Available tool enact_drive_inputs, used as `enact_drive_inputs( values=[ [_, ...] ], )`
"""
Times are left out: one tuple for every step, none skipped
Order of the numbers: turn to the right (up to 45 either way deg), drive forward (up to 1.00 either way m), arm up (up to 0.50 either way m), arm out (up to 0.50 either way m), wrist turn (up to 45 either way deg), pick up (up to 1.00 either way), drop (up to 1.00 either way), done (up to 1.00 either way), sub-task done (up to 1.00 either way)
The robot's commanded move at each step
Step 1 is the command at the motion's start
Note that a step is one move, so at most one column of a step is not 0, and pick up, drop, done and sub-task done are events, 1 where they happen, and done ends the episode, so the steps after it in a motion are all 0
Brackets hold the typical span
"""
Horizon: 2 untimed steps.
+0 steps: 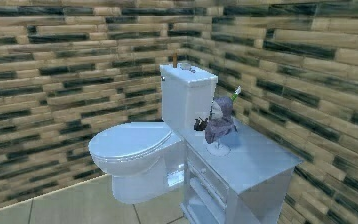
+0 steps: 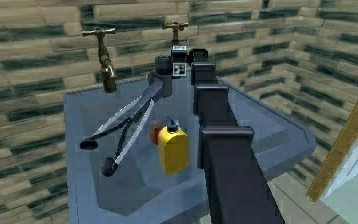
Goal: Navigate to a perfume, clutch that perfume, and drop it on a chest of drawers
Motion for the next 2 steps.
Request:
enact_drive_inputs(
  values=[
    [0.0,0.00,0.00,0.00,45.0,0.00,0.00,0.00,0.00],
    [0.0,0.00,0.00,0.00,45.0,0.00,0.00,0.00,0.00]
  ],
)
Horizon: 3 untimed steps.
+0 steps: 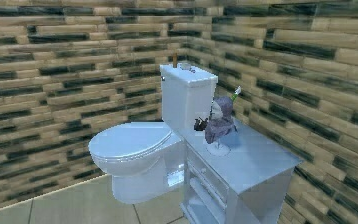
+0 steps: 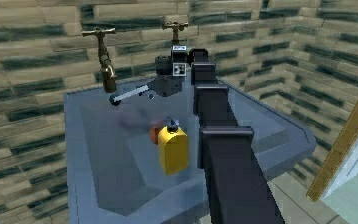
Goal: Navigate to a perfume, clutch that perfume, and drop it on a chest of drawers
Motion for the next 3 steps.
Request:
enact_drive_inputs(
  values=[
    [0.0,0.00,0.00,0.00,30.0,0.00,0.00,0.00,0.00],
    [0.0,0.00,-0.20,0.00,0.0,0.00,0.00,0.00,0.00],
    [0.0,0.00,0.00,0.00,0.0,1.00,0.00,0.00,0.00]
  ],
)
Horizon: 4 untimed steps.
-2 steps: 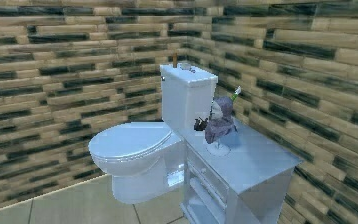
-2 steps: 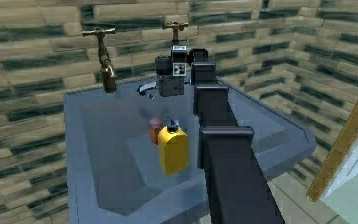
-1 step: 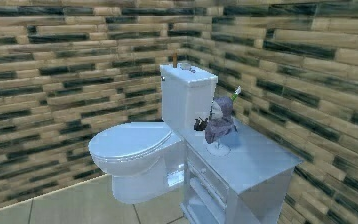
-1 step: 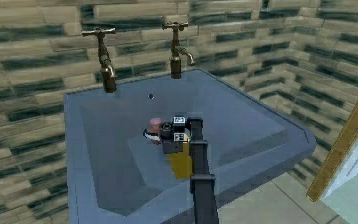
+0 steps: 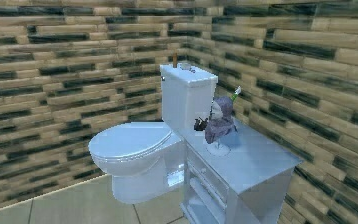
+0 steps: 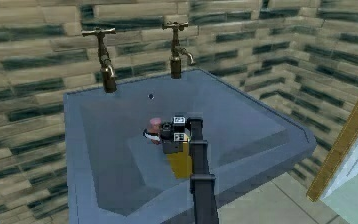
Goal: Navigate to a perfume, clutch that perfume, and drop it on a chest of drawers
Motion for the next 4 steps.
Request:
enact_drive_inputs(
  values=[
    [0.0,0.00,0.10,0.00,0.0,0.00,0.00,0.00,0.00],
    [0.0,0.00,0.10,0.00,0.0,0.00,0.00,0.00,0.00],
    [0.0,0.00,0.00,0.00,-45.0,0.00,0.00,0.00,0.00],
    [0.0,0.00,0.00,0.00,-45.0,0.00,0.00,0.00,0.00]
  ],
)
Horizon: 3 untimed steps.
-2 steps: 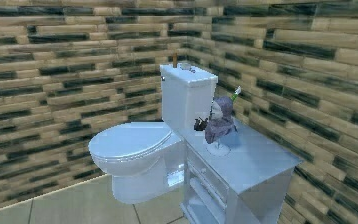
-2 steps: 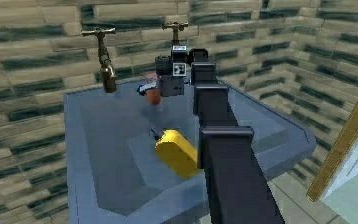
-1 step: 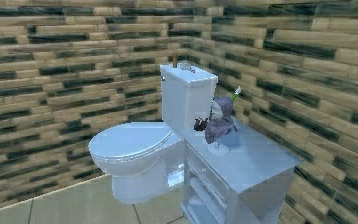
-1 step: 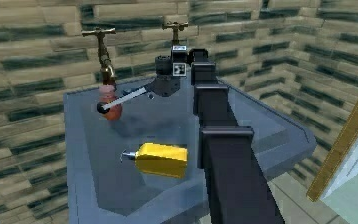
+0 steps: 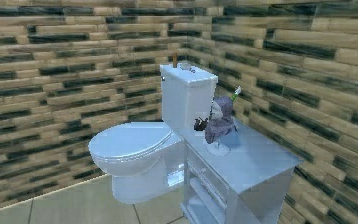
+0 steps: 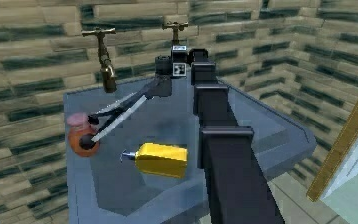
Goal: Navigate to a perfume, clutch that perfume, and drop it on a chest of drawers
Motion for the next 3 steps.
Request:
enact_drive_inputs(
  values=[
    [0.0,0.00,0.00,0.00,-24.0,0.00,0.00,0.00,0.00],
    [0.0,0.00,0.00,-0.36,0.0,0.00,0.00,0.00,0.00],
    [-45.0,0.00,0.00,0.00,0.0,0.00,0.00,0.00,0.00]
  ],
)
